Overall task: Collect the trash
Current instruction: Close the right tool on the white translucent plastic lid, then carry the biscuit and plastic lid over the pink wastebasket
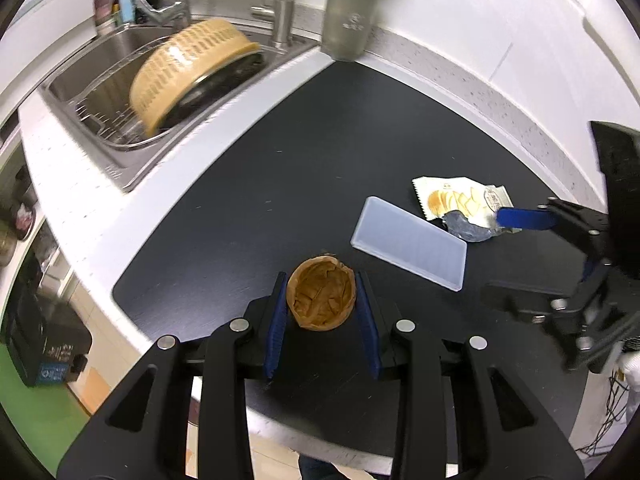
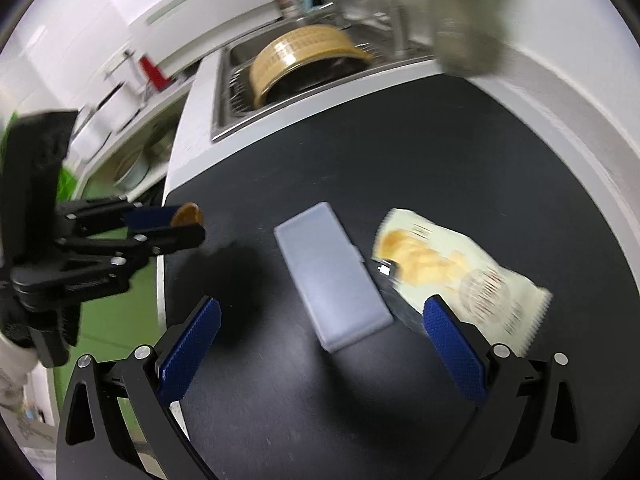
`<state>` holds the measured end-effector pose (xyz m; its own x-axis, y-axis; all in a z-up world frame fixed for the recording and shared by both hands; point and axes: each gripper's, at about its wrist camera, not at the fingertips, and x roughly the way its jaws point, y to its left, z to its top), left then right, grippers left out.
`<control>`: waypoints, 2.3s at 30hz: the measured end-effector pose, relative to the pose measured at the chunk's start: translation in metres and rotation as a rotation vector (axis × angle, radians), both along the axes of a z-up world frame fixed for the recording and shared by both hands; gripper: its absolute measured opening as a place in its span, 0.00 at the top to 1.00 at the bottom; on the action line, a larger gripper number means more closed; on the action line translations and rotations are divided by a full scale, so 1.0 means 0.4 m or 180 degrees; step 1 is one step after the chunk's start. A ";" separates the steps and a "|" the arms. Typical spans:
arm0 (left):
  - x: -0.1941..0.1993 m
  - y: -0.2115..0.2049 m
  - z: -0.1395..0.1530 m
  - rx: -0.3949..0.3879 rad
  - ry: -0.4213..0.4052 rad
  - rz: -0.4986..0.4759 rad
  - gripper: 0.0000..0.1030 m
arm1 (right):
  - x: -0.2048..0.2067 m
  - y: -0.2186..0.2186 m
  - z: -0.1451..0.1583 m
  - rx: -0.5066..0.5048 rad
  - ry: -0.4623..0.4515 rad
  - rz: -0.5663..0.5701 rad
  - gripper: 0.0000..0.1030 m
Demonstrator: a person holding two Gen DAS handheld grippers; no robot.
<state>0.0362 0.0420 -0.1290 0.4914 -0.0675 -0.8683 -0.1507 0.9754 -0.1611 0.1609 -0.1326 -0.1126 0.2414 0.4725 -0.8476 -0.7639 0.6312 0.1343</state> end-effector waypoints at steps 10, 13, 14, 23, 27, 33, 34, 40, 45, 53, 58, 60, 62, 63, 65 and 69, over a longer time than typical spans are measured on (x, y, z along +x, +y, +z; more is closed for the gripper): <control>-0.067 0.073 0.001 -0.0045 0.0006 0.0286 0.68 | 0.028 0.134 -0.077 -0.0341 -0.0072 0.0652 0.14; -0.082 0.090 -0.003 -0.0060 0.0016 0.0352 0.68 | 0.041 0.146 -0.100 -0.0443 -0.0112 0.0715 0.20; -0.087 0.096 -0.005 -0.0070 0.0020 0.0375 0.68 | 0.040 0.147 -0.101 -0.0446 -0.0167 0.0747 0.20; -0.112 0.109 -0.015 -0.0139 0.0019 0.0425 0.68 | 0.035 0.125 -0.100 -0.0628 -0.0390 0.0707 0.50; -0.124 0.112 -0.007 -0.0161 -0.0006 0.0436 0.68 | 0.026 0.119 -0.076 -0.0490 -0.0375 0.0579 0.51; -0.184 0.139 0.019 -0.0169 -0.0055 0.0548 0.68 | -0.057 0.150 0.003 -0.0213 -0.0415 0.0589 0.51; -0.205 0.148 0.025 -0.0162 -0.0066 0.0589 0.68 | -0.073 0.162 0.017 -0.0166 -0.0414 0.0617 0.51; -0.358 0.223 0.046 -0.0108 -0.0076 0.0929 0.68 | -0.216 0.290 0.054 0.0056 -0.0346 0.0998 0.51; -0.528 0.319 0.025 -0.0115 -0.0026 0.1364 0.68 | -0.351 0.441 0.002 0.0037 -0.0169 0.1424 0.51; -0.753 0.452 -0.116 -0.0308 0.0168 0.1955 0.68 | -0.481 0.648 -0.179 -0.0246 0.0110 0.1792 0.51; -0.826 0.530 -0.309 -0.0540 0.0351 0.2180 0.68 | -0.514 0.745 -0.360 -0.0494 0.0222 0.1839 0.51; -0.843 0.562 -0.420 -0.0672 0.0427 0.2248 0.68 | -0.514 0.771 -0.441 -0.0575 0.0265 0.1829 0.51; -0.853 0.587 -0.536 -0.0774 0.0498 0.2286 0.68 | -0.507 0.795 -0.534 -0.0657 0.0303 0.1825 0.51; -0.855 0.596 -0.588 -0.0832 0.0515 0.2296 0.68 | -0.506 0.795 -0.569 -0.0688 0.0311 0.1827 0.51; -0.855 0.615 -0.709 -0.0932 0.0558 0.2308 0.68 | -0.500 0.808 -0.658 -0.0762 0.0326 0.1828 0.51; -0.858 0.629 -0.885 -0.1106 0.0590 0.2368 0.68 | -0.483 0.815 -0.800 -0.0865 0.0388 0.1748 0.51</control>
